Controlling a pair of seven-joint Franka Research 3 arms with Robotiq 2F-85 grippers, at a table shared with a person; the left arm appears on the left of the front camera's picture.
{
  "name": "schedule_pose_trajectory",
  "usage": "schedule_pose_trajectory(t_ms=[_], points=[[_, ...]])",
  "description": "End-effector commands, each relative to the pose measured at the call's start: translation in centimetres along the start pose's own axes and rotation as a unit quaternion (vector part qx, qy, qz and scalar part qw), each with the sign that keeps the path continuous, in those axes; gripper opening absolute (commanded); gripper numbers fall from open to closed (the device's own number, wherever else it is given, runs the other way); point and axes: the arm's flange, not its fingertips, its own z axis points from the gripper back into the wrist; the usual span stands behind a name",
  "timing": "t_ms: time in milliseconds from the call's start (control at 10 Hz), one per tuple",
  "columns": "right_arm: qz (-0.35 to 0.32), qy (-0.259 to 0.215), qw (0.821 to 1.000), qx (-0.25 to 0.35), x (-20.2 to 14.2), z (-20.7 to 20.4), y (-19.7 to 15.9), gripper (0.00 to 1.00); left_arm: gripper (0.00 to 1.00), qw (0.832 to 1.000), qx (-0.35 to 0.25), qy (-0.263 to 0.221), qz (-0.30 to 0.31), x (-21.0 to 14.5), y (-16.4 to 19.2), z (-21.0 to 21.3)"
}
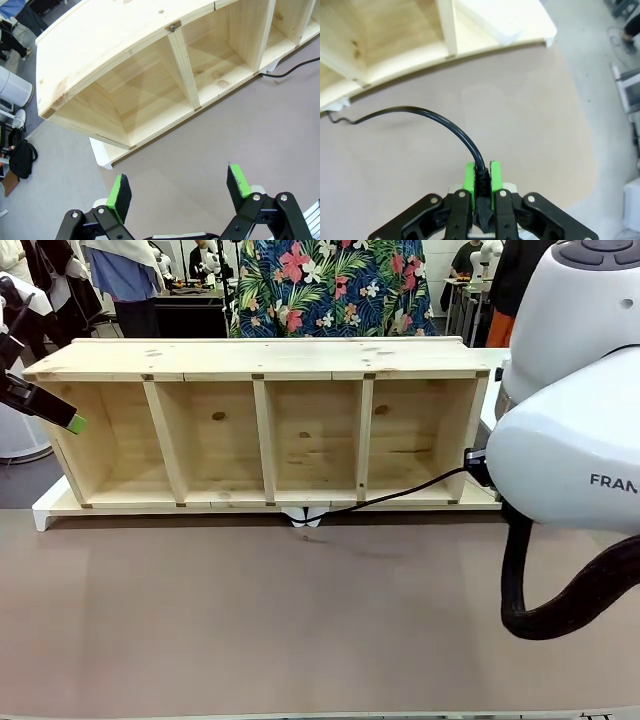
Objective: Perform cable management.
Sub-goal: Pull the grasped Power Cable to the location of the Power Strip.
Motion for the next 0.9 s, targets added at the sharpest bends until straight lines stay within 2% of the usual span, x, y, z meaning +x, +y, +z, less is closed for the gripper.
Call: schedule_pose_trajectory(t_ms=[0, 300, 800], points=[[0.034, -0.031, 0.999, 0.003, -2.7, -3.7, -4.6, 0.15, 1.0, 1.0, 0.001, -0.003, 0.001, 0.0, 0.0, 0.0], [0.046, -0.043, 0.998, 0.015, -0.3, -4.1, -5.4, 0.15, 1.0, 1.0, 0.001, -0.003, 0.001, 0.0, 0.0, 0.0], [0.014, -0.038, 0.999, 0.033, 1.7, -4.8, -6.9, 0.15, 1.0, 1.0, 0.001, -0.003, 0.001, 0.0, 0.0, 0.0]])
